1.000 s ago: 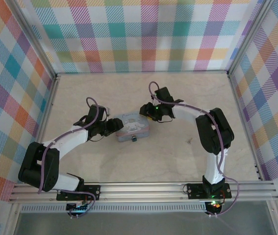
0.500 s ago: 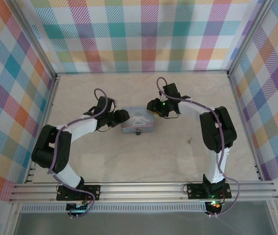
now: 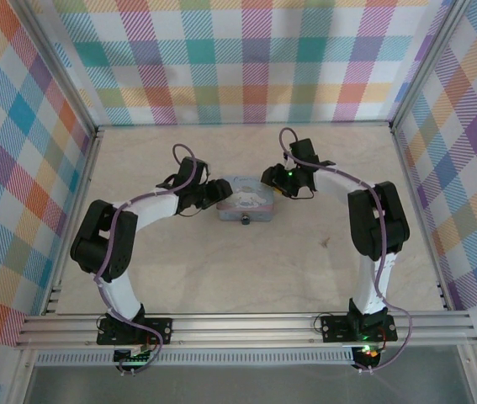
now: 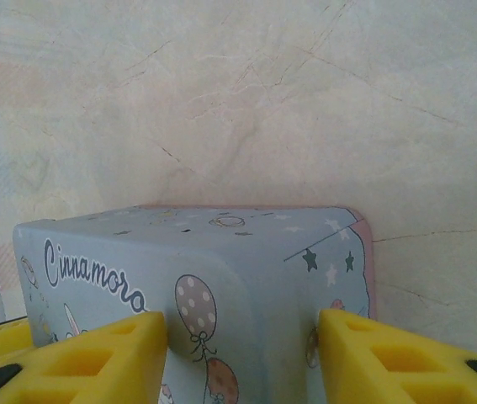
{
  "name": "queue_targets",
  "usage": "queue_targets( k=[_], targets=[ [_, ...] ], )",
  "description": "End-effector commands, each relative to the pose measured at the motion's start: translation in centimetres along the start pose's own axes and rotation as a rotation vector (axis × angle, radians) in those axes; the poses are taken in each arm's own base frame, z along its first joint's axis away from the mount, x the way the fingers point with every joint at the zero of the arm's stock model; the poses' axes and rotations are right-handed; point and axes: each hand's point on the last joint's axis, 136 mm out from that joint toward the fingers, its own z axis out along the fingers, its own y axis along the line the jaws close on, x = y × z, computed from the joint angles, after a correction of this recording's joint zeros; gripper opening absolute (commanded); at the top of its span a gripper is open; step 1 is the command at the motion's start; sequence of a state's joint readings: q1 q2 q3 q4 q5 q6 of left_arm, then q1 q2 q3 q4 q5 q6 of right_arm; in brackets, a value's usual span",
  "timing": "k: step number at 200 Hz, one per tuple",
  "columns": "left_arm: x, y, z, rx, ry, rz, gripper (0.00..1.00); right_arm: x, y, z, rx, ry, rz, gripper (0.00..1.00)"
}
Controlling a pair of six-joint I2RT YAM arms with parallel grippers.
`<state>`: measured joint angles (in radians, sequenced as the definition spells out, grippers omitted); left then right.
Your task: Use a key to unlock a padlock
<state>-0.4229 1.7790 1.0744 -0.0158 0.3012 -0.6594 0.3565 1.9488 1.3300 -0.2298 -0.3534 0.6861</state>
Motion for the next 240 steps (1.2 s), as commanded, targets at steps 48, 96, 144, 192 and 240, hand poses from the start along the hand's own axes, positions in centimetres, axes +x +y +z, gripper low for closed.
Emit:
queue_targets(
  k=[48, 96, 144, 192, 240],
  targets=[
    [1.1, -2.9, 0.0, 0.101, 0.020, 0.011, 0.63, 0.8, 2.3, 0.4, -0.060, 0.061, -0.045, 0.55],
    [0.6, -1.5, -1.5, 0.021, -0.025, 0.033, 0.78, 1.1, 1.1, -0.9, 0.011, 0.040, -0.051, 0.61],
    [-0.2, 0.3, -4.1, -0.079, -0.069, 0.009, 0.89, 0.6, -1.5, -4.3, 0.171, -0.061, -0.069, 0.67],
    [1.4, -0.1, -8.0, -0.074, -0.066, 0.059, 0.86, 2.4, -5.0, -9.7, 0.346, -0.121, -0.021, 0.65],
    [6.6, -1.9, -10.8, 0.047, 0.018, 0.126, 0.84, 6.8, -10.8, -15.1, 0.474, -0.114, 0.090, 0.55]
  ],
)
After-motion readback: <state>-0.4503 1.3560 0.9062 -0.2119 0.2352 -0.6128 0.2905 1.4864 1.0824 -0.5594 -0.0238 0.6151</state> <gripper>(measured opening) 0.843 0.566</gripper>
